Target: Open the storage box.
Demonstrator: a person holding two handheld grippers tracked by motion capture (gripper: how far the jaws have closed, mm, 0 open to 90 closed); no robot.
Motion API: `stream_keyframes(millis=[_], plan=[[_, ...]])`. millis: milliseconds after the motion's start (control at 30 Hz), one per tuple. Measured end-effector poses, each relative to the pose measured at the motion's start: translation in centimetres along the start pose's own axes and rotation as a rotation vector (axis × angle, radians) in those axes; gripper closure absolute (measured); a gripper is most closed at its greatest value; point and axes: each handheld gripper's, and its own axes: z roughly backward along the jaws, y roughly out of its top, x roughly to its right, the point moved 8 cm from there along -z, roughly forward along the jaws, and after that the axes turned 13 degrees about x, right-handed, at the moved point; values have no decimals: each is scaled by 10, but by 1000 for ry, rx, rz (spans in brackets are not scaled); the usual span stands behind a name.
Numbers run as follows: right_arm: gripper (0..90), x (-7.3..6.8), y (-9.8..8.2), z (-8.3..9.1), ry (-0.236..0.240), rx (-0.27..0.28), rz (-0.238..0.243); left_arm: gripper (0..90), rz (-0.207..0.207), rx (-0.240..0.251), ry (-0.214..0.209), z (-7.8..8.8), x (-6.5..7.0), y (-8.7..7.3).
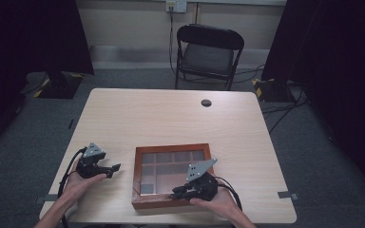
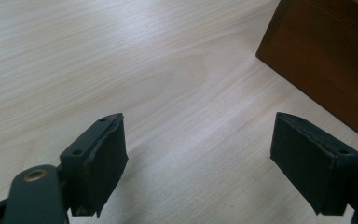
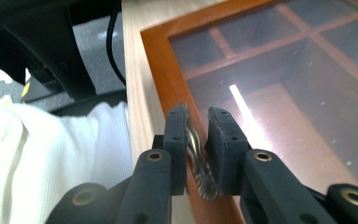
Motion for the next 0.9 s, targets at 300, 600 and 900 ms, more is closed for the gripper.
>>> stream_keyframes(millis=[300, 600, 900], plan=[[818, -2, 1, -2, -9, 0, 17, 180, -1, -15, -32, -1, 7, 2], [825, -3, 4, -8, 7, 3, 12, 184, 15, -16, -58, 1, 10, 5], [827, -4, 16, -2, 14, 32, 12, 185, 10, -21, -76, 1, 14, 6]])
